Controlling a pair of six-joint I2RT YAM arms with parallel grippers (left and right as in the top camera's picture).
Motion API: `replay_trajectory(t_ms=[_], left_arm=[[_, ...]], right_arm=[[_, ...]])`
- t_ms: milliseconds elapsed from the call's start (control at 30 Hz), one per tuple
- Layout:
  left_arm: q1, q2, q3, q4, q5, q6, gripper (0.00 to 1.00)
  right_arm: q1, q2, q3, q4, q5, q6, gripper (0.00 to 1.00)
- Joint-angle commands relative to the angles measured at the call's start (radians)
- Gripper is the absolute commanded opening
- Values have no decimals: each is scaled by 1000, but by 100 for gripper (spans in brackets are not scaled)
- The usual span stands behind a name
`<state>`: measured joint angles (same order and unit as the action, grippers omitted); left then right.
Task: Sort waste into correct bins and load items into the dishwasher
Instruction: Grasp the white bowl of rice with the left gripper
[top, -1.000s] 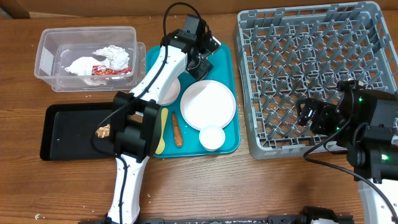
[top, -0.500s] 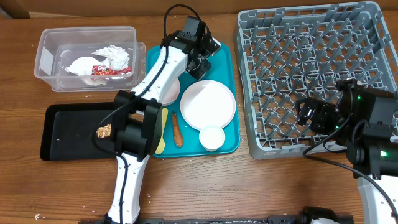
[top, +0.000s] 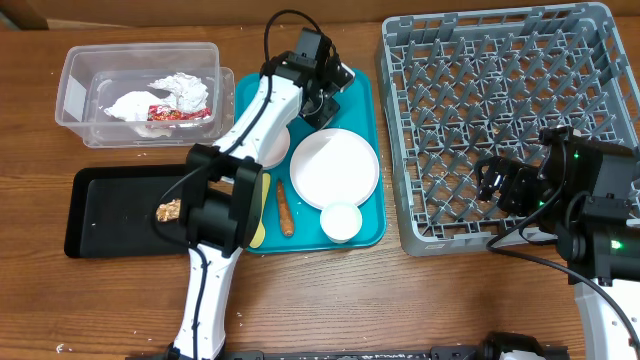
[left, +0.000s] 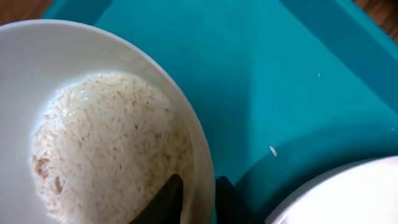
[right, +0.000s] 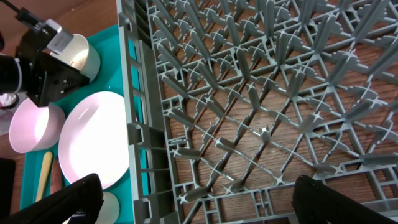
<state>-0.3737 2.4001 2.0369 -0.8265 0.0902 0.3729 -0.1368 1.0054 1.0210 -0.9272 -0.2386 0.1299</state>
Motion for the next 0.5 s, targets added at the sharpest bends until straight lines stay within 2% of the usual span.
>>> replay_trajectory(t_ms=[0,67,300,467], left_arm=[[-7,33,1,2,-6,-12,13],[-7,32,2,10,-30,-34,4],[-7,22,29,0,-60,-106,4],[-6,-8,167,-123,-64,-206,4]], right_arm=[[-3,0,27,5,2,-1,100],[-3,0,28,6,2,-1,100],[-3,0,28,9,2,-1,100],[-3,0,27,9,2,-1,100]])
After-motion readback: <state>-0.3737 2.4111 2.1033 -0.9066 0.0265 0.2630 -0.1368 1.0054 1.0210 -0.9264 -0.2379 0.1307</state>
